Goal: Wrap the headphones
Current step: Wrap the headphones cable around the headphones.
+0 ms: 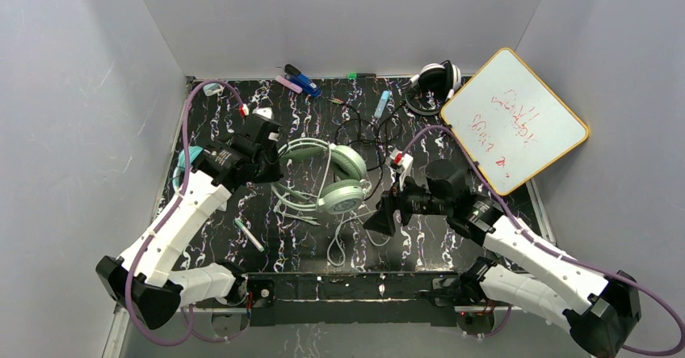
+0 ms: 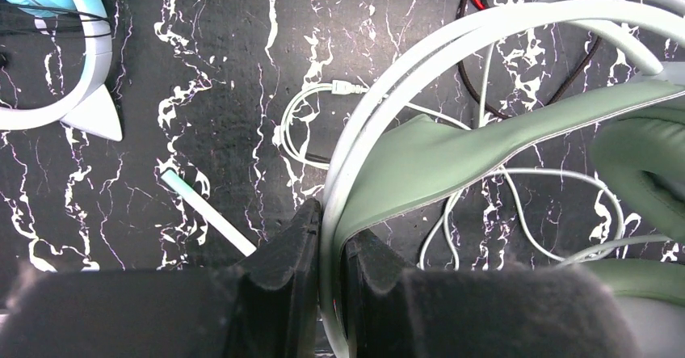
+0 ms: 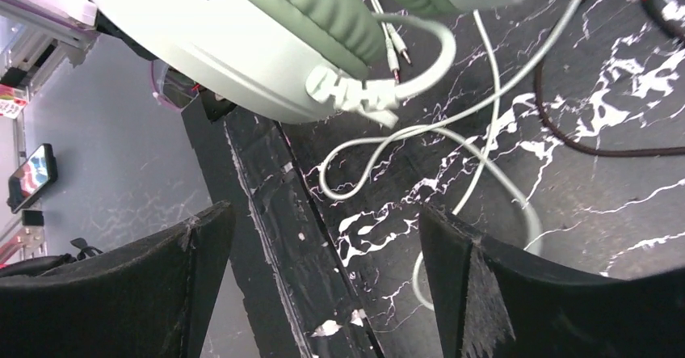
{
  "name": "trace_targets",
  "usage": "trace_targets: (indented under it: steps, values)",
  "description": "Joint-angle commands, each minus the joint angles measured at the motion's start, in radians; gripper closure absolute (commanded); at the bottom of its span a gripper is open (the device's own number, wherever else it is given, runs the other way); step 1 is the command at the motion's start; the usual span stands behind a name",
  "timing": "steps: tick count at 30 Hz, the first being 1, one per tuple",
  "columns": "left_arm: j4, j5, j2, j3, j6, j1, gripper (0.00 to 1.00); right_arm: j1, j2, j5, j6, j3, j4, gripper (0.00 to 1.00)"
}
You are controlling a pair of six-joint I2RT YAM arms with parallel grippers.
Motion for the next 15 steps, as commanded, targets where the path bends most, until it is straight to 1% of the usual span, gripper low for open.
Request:
trace_targets:
  steps: [1,3,6,8,10,15]
  values:
    - [0.018,0.019,-0.032,0.027,-0.051,-0.002,1.0,0.0,-0.017,-0.024,0.109,-0.09,0.23,0.09]
    - [0.017,0.016,-0.037,0.025,-0.056,-0.002,1.0,0.007,-0.022,0.056,0.123,-0.13,0.237,0.09]
    - [0.014,0.013,-0.04,0.023,-0.06,-0.002,1.0,0.009,-0.07,0.231,0.162,-0.184,0.235,0.09]
    - [0.014,0.011,-0.04,0.022,-0.062,-0.002,1.0,0.008,-0.099,0.346,0.197,-0.212,0.226,0.1]
    - [0.019,0.011,-0.04,0.019,-0.062,-0.002,1.0,0.009,-0.102,0.424,0.216,-0.224,0.198,0.12]
    - [0.022,0.011,-0.036,0.029,-0.069,-0.002,1.0,0.009,-0.032,0.492,0.249,-0.221,0.093,0.16]
